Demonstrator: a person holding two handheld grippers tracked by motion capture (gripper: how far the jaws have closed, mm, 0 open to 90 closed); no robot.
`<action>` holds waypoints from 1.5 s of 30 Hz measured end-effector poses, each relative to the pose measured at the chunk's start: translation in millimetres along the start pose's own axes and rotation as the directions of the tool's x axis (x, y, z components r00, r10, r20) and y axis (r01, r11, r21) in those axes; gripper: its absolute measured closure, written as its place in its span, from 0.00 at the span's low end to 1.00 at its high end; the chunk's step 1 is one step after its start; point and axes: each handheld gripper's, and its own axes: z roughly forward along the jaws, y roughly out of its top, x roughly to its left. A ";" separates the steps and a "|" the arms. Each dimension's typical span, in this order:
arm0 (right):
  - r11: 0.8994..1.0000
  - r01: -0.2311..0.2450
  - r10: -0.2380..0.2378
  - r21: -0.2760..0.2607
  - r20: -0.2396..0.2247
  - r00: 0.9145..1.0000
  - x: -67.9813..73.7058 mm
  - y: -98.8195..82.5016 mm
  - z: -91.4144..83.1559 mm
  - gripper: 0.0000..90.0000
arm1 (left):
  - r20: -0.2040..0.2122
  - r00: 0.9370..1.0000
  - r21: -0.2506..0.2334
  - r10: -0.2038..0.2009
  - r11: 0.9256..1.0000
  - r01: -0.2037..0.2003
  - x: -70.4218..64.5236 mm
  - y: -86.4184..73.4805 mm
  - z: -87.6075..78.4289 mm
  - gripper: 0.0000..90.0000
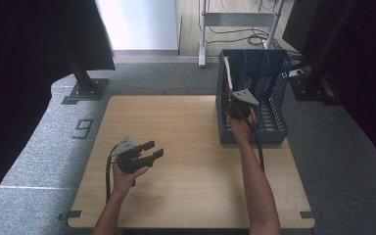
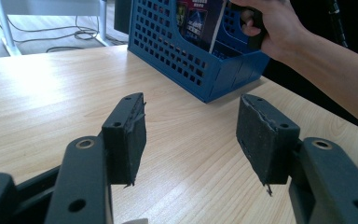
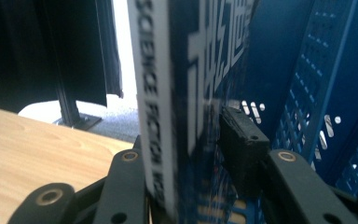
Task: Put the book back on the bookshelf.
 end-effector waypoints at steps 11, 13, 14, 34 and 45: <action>0.999 0.051 -0.051 -0.002 0.021 0.998 1.2 0.6 3.3 0.81 | -0.002 1.000 -0.002 -0.002 1.000 0.002 0.3 0.0 -0.2 0.47; 0.999 0.048 -0.048 -0.010 0.022 0.999 -0.5 -0.3 5.8 0.81 | -0.004 1.000 -0.003 -0.003 1.000 0.002 1.2 0.0 -0.7 0.47; 0.999 0.042 -0.042 -0.014 0.025 0.999 -1.5 -0.7 6.8 0.81 | -0.004 1.000 -0.003 -0.003 1.000 0.003 1.7 -0.1 -0.9 0.47; 1.000 0.014 -0.014 -0.014 -0.018 1.000 -3.5 0.3 14.2 0.68 | -0.008 1.000 -0.006 -0.007 1.000 0.006 3.0 -0.1 -2.0 0.47; 1.000 0.009 -0.009 0.020 -0.041 0.999 -2.9 -8.9 7.5 0.60 | -0.005 1.000 0.005 0.001 1.000 -0.001 1.2 -1.0 1.2 0.47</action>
